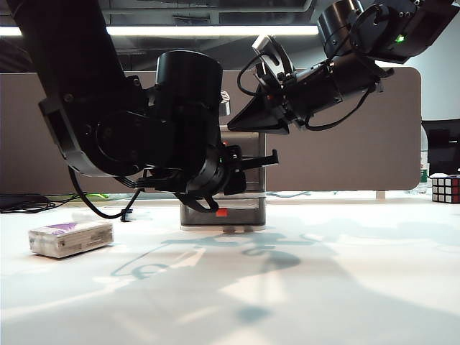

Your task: Open the second layer of the drawer on the table, pick up a pack of napkins on the table and put it in, and finally close the drawer.

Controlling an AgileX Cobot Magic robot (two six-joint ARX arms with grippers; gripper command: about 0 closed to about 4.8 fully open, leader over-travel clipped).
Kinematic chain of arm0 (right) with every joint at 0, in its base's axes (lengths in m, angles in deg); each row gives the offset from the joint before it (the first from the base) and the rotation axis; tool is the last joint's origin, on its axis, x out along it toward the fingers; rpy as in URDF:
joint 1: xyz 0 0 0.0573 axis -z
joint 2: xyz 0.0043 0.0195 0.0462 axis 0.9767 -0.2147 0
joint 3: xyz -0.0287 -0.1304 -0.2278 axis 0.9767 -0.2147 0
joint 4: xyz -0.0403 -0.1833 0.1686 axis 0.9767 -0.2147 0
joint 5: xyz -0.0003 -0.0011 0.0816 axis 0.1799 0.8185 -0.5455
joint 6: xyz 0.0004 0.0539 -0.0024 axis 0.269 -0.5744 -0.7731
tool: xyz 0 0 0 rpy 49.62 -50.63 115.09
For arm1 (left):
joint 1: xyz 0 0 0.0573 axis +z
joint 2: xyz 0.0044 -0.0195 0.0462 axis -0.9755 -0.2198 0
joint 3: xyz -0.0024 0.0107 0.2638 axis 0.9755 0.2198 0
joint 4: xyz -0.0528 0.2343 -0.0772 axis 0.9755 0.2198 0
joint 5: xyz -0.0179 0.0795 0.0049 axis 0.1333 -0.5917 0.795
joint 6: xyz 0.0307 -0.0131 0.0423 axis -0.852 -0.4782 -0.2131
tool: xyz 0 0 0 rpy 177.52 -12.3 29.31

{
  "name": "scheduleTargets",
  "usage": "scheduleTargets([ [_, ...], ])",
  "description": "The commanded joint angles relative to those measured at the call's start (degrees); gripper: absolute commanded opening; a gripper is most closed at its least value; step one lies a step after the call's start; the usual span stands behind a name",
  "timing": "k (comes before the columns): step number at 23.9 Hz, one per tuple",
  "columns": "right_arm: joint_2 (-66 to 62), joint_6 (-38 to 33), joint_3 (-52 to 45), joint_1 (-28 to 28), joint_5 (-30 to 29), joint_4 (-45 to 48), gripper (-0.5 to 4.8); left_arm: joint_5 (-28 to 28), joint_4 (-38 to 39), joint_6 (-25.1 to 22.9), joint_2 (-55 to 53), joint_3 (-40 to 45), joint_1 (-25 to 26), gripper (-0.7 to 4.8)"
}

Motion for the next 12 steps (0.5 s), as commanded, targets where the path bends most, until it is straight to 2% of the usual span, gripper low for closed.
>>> scheduleTargets([
  [1,0.2,0.3,0.2,0.0,0.7,0.4,-0.05,0.6,0.2,0.0,-0.2,-0.6,0.0,0.8],
  [12,0.2,0.3,0.2,0.0,0.7,0.4,-0.05,1.7,0.6,0.0,-0.3,-1.3,0.0,0.79],
])
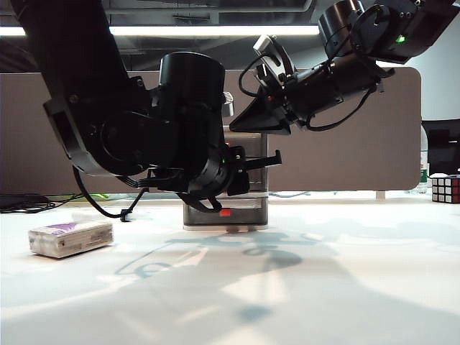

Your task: Open the second layer of the drawer on the table, pick up a pack of napkins on the table and put it in, and finally close the drawer.

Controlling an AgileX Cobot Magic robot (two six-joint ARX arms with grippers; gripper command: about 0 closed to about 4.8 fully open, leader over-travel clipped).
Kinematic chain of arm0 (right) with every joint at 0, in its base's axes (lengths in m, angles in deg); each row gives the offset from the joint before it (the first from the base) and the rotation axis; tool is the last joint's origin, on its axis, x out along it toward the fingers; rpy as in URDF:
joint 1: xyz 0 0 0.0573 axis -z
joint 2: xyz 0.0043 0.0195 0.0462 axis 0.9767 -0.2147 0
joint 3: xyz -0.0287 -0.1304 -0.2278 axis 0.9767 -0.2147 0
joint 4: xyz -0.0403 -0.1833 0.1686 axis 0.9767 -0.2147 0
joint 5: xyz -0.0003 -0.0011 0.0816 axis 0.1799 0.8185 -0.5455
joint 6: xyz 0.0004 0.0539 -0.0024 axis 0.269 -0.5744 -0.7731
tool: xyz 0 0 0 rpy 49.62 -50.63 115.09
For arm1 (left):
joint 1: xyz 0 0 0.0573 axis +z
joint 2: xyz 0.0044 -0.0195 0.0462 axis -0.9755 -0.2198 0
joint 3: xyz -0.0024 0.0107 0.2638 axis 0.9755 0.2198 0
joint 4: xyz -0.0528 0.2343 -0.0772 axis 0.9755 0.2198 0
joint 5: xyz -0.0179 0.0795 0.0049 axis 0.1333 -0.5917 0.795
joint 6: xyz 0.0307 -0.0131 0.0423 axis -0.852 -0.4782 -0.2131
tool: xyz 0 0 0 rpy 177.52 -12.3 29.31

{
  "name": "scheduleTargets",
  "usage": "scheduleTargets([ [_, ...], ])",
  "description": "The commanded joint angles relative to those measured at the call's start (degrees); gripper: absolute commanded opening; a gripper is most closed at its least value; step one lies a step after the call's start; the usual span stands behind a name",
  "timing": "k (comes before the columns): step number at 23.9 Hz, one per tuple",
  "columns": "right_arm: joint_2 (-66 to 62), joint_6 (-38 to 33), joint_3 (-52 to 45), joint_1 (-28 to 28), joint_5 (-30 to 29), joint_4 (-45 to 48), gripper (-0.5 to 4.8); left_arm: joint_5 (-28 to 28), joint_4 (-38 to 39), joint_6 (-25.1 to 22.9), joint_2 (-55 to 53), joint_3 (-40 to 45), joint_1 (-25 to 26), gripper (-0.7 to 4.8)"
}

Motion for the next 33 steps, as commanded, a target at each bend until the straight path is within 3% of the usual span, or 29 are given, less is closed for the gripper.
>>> scheduleTargets([
  [1,0.2,0.2,0.2,0.0,0.3,0.4,-0.05,0.3,-0.3,0.0,0.0,-0.3,-0.1,0.79],
  [3,0.2,0.2,0.2,0.0,0.3,0.3,-0.05,0.3,-0.3,0.0,0.0,-0.3,-0.1,0.75],
  [6,0.2,0.2,0.2,0.0,-0.2,0.1,-0.05,0.3,0.2,0.0,0.0,-0.3,-0.1,-0.06],
  [15,4.2,8.1,0.1,0.0,0.4,-8.7,-0.05,0.1,1.4,-0.1,0.1,-0.3,-0.1,-0.06],
  [19,4.2,9.6,0.1,0.0,3.7,-10.4,-0.05,0.1,1.4,-0.1,0.1,-0.3,-0.1,-0.06],
  [33,0.2,10.7,0.2,0.0,8.6,-5.1,-0.05,0.2,1.4,0.0,0.1,-0.3,-0.2,-0.06],
])
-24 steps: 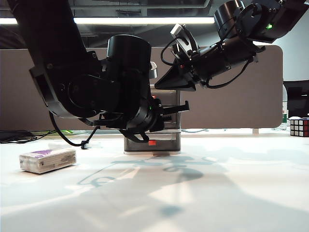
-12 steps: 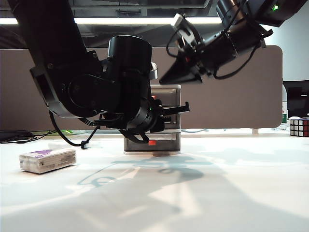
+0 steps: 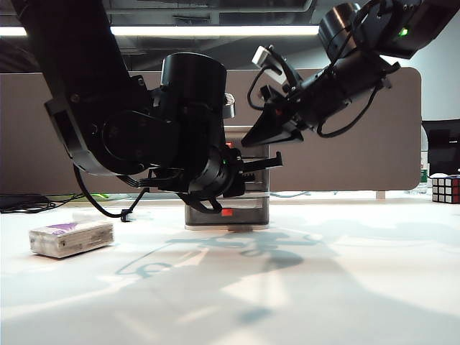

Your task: Open the second layer of the drawer on the table, pick up a pack of napkins on the table and put it in, and finally close the drawer.

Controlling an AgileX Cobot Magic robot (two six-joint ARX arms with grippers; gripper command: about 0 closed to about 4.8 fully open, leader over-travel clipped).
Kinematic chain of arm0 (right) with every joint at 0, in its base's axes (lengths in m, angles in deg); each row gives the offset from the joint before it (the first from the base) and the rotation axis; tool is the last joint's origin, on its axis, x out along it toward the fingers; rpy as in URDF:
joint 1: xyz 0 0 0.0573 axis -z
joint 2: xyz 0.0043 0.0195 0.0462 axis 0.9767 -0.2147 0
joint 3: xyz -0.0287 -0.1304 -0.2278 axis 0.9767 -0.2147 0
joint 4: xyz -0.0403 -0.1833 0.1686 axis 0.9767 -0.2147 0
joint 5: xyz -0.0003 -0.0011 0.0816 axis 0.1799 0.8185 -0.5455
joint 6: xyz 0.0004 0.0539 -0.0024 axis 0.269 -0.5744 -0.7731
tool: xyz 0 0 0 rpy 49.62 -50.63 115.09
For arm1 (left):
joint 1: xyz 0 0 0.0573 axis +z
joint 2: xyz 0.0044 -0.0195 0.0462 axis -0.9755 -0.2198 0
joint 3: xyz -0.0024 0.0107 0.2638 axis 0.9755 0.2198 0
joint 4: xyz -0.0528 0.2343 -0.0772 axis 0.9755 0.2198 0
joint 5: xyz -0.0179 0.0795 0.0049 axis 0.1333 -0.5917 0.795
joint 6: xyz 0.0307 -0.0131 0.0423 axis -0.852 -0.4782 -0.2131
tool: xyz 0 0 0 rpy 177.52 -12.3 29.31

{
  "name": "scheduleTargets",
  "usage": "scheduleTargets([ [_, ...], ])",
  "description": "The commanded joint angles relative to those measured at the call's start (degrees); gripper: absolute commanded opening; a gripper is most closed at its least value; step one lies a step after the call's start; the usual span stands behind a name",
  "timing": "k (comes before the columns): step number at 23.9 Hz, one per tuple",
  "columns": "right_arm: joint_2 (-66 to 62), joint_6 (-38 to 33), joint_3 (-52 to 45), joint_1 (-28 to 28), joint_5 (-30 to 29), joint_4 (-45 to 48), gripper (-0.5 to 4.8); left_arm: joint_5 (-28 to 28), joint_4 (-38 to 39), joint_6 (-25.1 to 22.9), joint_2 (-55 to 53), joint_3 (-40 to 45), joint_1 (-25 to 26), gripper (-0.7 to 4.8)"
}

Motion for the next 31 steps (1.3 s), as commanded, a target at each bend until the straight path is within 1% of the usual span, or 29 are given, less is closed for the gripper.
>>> scheduleTargets([
  [1,-1.2,0.2,0.3,0.0,1.9,3.1,-0.05,0.1,0.3,-0.1,0.1,-0.1,-0.3,-0.06],
  [11,-1.4,-0.3,0.3,0.0,2.5,5.4,-0.05,0.1,2.8,0.0,0.4,0.2,-2.4,-0.06],
  [14,-1.4,-0.3,0.3,0.0,2.7,5.4,-0.05,-1.3,4.4,0.0,0.7,0.2,-3.7,-0.06],
  [16,-1.4,-0.3,0.3,0.0,2.6,5.4,-0.05,-4.0,5.8,0.0,1.3,0.2,-5.4,-0.06],
  [20,-1.4,-0.3,0.3,0.0,2.6,4.9,-0.05,-9.2,5.2,0.0,1.5,0.2,-6.1,0.0],
  [21,-1.4,-0.3,0.3,0.0,2.4,4.9,-0.05,-9.4,4.6,0.1,1.5,0.2,-6.1,0.2],
  [23,-1.4,-0.3,0.3,0.0,2.2,4.7,-0.05,-8.1,3.0,0.3,1.3,0.2,-5.8,1.11],
  [24,-1.4,-0.3,0.3,0.0,2.1,4.7,-0.05,-7.1,2.4,0.4,1.3,0.1,-5.4,1.42],
  [25,-1.4,-0.3,0.3,0.0,1.8,4.6,-0.05,-5.3,1.1,0.4,1.3,0.1,-4.5,1.54],
  [28,-1.4,-0.1,0.3,0.0,1.8,3.3,-0.05,-3.8,0.7,0.4,1.3,0.0,-3.2,1.54],
  [31,-1.4,0.5,0.3,0.0,2.2,2.1,-0.05,-0.9,0.7,0.4,1.3,0.0,-1.9,1.54],
])
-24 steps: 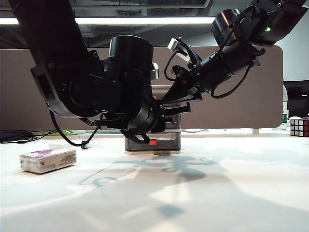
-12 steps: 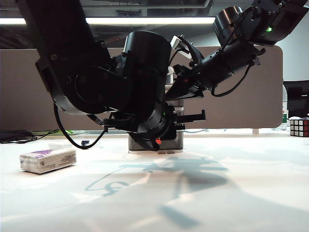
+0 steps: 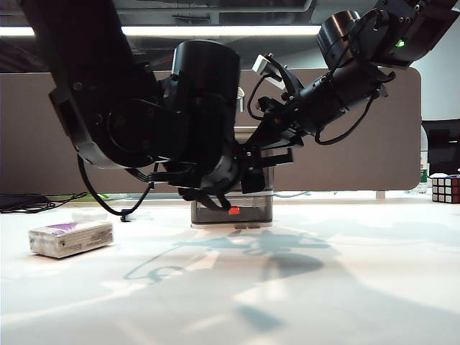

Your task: Open the second layer of the drawer on the table, pick up a pack of napkins on the table and put it in, and finally close the drawer.

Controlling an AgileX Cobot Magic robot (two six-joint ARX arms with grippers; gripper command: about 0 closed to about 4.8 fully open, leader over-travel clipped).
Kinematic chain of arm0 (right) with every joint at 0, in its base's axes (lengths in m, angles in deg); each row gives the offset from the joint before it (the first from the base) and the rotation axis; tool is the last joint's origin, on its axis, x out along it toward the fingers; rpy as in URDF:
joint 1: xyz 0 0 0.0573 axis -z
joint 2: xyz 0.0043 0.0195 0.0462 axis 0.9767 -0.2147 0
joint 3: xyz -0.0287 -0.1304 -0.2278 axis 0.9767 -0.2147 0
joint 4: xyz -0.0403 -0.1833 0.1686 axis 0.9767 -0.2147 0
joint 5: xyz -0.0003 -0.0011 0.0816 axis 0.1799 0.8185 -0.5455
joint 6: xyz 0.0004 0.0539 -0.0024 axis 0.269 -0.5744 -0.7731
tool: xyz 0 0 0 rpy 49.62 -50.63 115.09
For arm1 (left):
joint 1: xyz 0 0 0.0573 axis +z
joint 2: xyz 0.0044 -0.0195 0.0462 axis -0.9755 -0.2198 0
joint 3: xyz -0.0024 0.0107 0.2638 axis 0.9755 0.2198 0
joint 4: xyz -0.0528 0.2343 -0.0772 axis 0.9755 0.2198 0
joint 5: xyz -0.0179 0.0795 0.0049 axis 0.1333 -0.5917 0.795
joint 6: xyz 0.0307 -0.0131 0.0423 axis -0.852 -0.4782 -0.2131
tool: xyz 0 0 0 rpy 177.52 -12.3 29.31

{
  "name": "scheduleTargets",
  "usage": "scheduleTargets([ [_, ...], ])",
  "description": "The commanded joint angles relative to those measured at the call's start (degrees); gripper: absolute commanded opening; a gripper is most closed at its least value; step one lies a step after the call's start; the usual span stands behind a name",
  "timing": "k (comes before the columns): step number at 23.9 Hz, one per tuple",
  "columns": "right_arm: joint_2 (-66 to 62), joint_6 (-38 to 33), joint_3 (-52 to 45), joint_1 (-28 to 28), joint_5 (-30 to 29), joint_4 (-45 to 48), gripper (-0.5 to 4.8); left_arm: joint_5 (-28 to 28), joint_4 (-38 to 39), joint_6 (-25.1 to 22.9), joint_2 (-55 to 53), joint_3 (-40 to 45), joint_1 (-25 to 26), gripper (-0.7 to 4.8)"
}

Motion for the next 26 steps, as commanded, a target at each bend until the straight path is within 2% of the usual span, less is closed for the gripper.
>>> scheduleTargets([
  [1,0.2,0.7,0.3,-0.1,0.0,-0.8,-0.05,3.5,-0.7,0.0,0.2,-0.2,1.2,1.54],
  [8,0.3,0.3,0.3,-0.1,0.3,-1.0,-0.05,7.0,-0.1,0.2,-0.1,-1.7,2.2,1.53],
  [16,0.5,0.4,0.3,-0.1,-0.2,-2.3,-0.05,6.8,4.3,0.2,-1.1,-5.5,2.2,1.52],
  [26,0.7,0.4,0.3,0.2,-0.4,-2.9,-0.05,3.7,4.4,0.2,-2.4,-6.3,3.4,1.52],
])
